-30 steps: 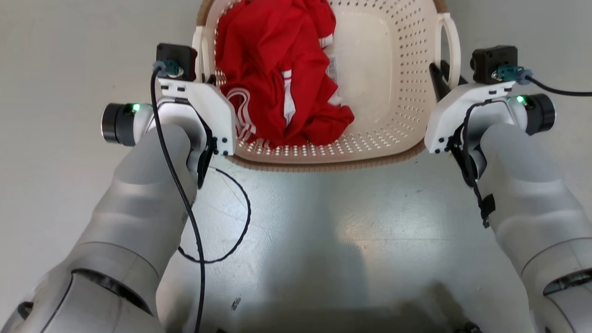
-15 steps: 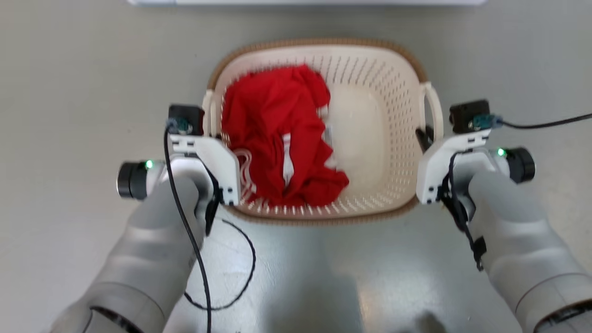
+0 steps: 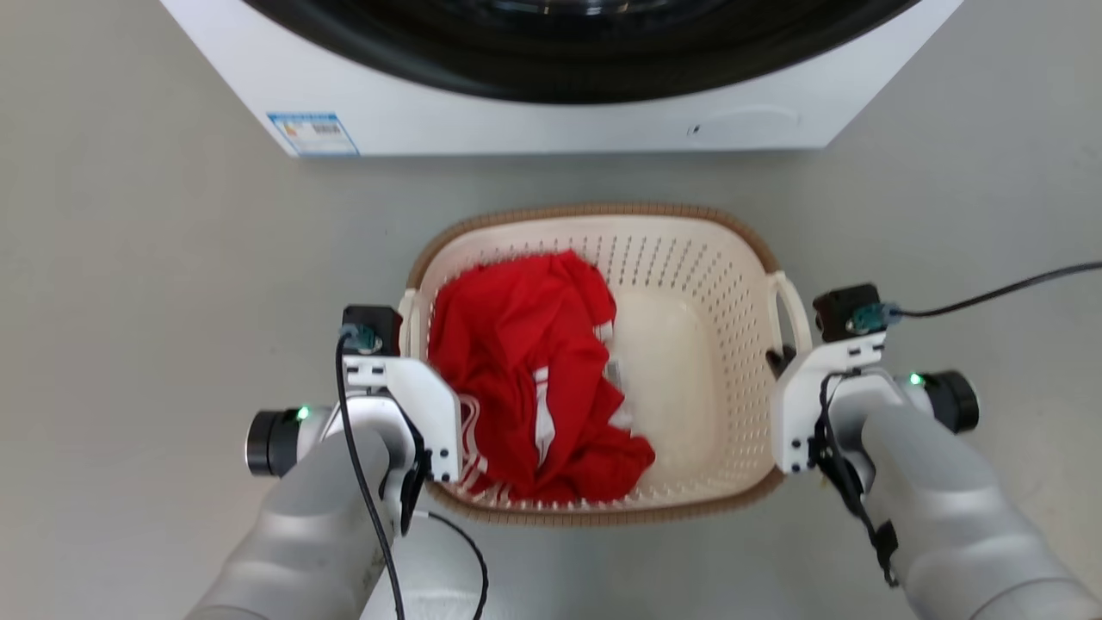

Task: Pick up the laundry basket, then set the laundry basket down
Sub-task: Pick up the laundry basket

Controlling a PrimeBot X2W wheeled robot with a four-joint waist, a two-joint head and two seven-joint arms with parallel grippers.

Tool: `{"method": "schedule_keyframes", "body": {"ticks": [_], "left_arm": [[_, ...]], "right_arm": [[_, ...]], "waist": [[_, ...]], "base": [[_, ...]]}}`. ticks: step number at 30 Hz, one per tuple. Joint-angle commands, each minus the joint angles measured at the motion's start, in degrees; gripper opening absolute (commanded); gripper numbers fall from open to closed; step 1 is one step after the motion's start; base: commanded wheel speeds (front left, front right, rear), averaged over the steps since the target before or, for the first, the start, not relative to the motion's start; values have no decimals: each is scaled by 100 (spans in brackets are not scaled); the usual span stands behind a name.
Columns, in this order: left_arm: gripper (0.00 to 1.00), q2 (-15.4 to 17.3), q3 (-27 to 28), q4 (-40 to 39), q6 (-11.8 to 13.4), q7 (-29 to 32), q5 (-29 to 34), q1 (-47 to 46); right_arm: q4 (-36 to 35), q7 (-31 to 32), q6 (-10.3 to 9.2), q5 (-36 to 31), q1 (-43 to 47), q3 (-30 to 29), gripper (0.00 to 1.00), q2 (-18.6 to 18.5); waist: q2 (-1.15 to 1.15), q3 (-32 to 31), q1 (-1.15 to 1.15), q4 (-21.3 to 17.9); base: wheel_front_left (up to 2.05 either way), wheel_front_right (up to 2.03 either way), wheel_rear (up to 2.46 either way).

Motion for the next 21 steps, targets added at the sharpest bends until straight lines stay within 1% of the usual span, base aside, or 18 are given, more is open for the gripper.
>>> {"method": "schedule_keyframes", "body": {"ticks": [1,10,21], "left_arm": [[0,38,33,-175,36,-42,-41,-11],[0,38,-355,-136,86,198,-261,453],[0,38,-744,-360,234,238,-597,1037]], "right_arm": [[-126,75,45,28,277,201,0,183],[-320,405,45,253,871,529,0,183],[-522,670,45,300,1338,747,0,183]], "waist": [[0,-263,0,-56],[0,-1154,0,-127],[0,-2111,0,-142]], "base": [[0,0,0],[0,0,0],[0,0,0]]}}
